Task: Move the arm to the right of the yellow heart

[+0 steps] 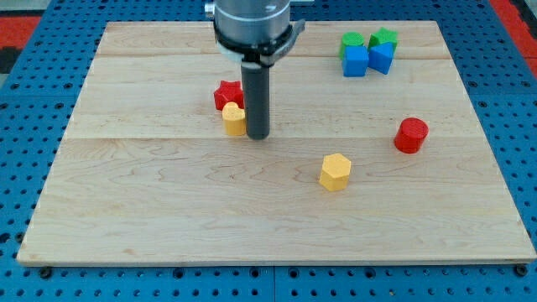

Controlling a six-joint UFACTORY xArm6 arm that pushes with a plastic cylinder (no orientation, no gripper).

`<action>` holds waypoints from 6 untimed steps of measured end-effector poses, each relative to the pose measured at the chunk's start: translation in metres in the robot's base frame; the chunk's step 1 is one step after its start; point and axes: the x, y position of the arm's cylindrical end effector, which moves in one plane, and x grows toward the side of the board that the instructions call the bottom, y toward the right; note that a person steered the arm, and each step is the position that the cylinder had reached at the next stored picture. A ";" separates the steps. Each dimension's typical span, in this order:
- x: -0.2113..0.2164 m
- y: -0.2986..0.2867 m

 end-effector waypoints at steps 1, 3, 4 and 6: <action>-0.016 -0.001; -0.083 0.010; -0.093 0.008; -0.061 0.061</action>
